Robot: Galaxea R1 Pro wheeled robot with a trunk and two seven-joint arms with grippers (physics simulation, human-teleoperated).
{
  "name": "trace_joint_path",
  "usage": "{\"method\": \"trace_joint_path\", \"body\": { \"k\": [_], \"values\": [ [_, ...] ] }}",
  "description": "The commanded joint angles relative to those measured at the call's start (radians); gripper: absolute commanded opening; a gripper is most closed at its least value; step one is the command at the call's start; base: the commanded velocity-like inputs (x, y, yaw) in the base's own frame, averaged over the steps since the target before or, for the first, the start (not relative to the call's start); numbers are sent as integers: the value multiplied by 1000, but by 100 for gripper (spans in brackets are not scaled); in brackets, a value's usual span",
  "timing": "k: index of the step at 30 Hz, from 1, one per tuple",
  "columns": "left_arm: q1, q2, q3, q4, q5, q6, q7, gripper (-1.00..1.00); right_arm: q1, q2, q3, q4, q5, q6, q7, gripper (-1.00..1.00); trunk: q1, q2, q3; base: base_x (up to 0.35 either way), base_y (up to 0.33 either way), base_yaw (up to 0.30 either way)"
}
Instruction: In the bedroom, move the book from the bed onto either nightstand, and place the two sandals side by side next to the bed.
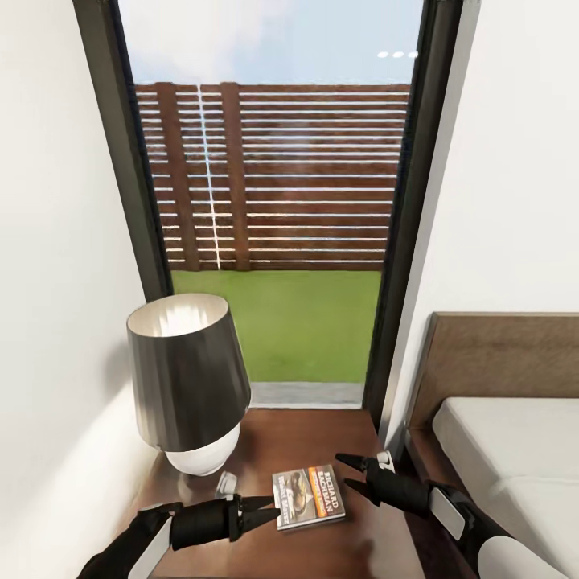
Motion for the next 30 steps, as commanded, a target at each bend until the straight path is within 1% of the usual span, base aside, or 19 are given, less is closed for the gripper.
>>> {"method": "trace_joint_path", "body": {
  "k": [1, 9, 13, 16, 18, 20, 21, 23, 25, 26, 27, 28, 30],
  "values": [
    [-1, 1, -6, 0, 9, 10, 2, 100, -1, -1, 8, 0, -10, 4, 0, 100, -4, 7, 2, 0, 0, 0],
    [-1, 0, -12, 8, 10, 7, 89, 100, -1, -1, 9, -2, -10, 2, 1, 100, -35, 63, 27, 0, 0, 0],
    [-1, -3, -14, 52, 6, 1, 122, 100, -1, -1, 9, -4, -9, -3, 1, 100, -50, 91, 40, 0, 0, 0],
    [-1, -8, -14, 78, 4, -12, 179, 100, -1, -1, 10, -4, -9, -6, 1, 100, -62, 112, 49, 0, 0, 0],
    [-1, -10, -17, 86, 2, -22, 238, 100, -1, -3, 11, -5, -8, -6, 2, 100, -69, 126, 55, 0, 0, 0],
    [-1, -11, -18, 89, 1, -27, 268, 100, -1, -6, 11, -10, -8, -7, 3, 100, -77, 140, 62, 0, 0, 0],
    [-1, -12, -19, 90, 1, -30, 284, 100, 0, -9, 13, -24, -8, -7, 16, 100, -81, 147, 65, 0, 0, 0],
    [-1, -11, -20, 91, 1, -32, 292, 100, 1, -21, 15, -42, -7, -7, 43, 100, -88, 161, 71, 0, 0, 0],
    [0, -11, -20, 95, 1, -33, 299, 100, 2, -61, 16, -53, -4, -7, 94, 100, -96, 175, 77, 0, 0, 0],
    [1, -11, -20, 105, 0, -35, 302, 100, 3, -89, 17, -54, -1, -7, 136, 100, -100, 182, 81, 0, 0, 0],
    [1, -11, -20, 117, -1, -40, 303, 100, 4, -102, 17, -54, 1, -7, 161, 100, -104, 189, 84, 0, 0, 0],
    [1, -12, -24, 140, -5, -64, 303, 100, 5, -114, 18, -52, 5, -7, 185, 100, -108, 196, 87, 0, 0, 0],
    [1, -19, -44, 175, -15, -121, 302, 100, 5, -122, 18, -49, 8, -8, 202, 100, -115, 210, 93, 0, 0, 0]
  ]
}}
